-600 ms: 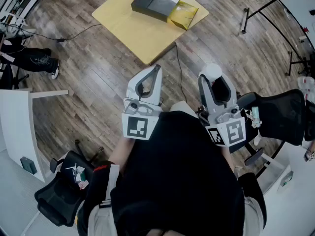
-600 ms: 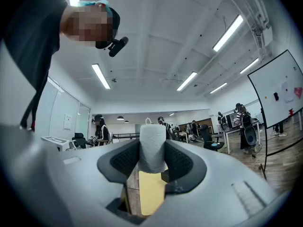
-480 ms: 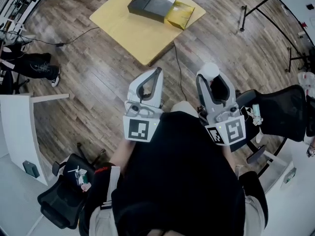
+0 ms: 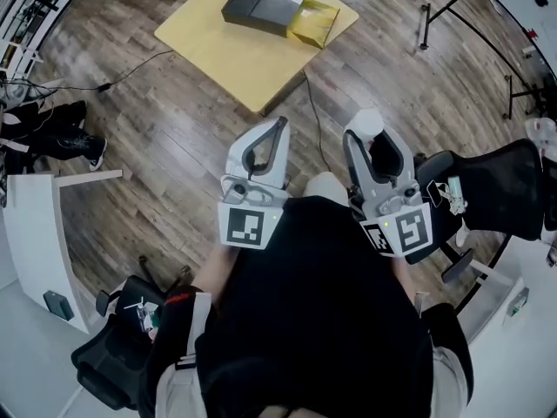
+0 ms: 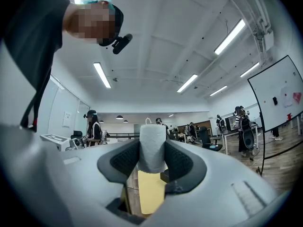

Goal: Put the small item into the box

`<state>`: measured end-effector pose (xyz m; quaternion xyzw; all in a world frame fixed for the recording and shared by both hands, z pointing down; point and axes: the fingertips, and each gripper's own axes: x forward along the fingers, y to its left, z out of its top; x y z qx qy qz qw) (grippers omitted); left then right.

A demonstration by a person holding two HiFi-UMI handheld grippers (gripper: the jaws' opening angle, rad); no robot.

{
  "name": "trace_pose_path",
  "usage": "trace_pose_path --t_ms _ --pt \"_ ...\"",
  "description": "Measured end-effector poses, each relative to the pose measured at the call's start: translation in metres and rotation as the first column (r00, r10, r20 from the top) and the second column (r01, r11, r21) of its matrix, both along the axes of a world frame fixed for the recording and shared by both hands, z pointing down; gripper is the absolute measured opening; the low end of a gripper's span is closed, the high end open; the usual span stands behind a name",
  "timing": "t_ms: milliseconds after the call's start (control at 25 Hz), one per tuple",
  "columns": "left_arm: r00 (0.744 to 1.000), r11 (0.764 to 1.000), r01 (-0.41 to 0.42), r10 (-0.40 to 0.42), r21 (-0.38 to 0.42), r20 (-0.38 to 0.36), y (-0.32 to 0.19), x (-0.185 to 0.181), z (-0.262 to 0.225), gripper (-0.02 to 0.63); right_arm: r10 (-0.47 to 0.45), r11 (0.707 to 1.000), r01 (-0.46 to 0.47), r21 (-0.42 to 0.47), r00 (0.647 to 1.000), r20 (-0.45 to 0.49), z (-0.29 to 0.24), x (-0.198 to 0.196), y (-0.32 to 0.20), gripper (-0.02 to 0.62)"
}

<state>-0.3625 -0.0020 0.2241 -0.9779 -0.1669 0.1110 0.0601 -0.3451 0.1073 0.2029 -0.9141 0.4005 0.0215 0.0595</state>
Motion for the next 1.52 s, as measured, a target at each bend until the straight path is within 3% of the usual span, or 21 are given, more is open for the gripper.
trace_pose_path --t_ms 440,800,1520 --pt "0.999 1.000 -0.023 0.023 -0.001 0.027 -0.027 0.001 0.013 0.002 0.040 0.999 -0.040 -0.004 0.999 0.014 0.007 -0.003 -0.022 0.169" --pt "1.000 1.000 -0.011 0.011 0.002 0.026 -0.026 0.027 0.012 0.002 0.043 0.999 -0.043 0.003 0.999 -0.009 0.005 0.030 -0.016 0.169" --pt "0.994 0.995 0.090 -0.092 0.036 0.056 0.038 0.146 0.017 0.002 -0.107 0.994 0.107 0.004 0.994 0.013 0.017 0.157 0.027 0.169"
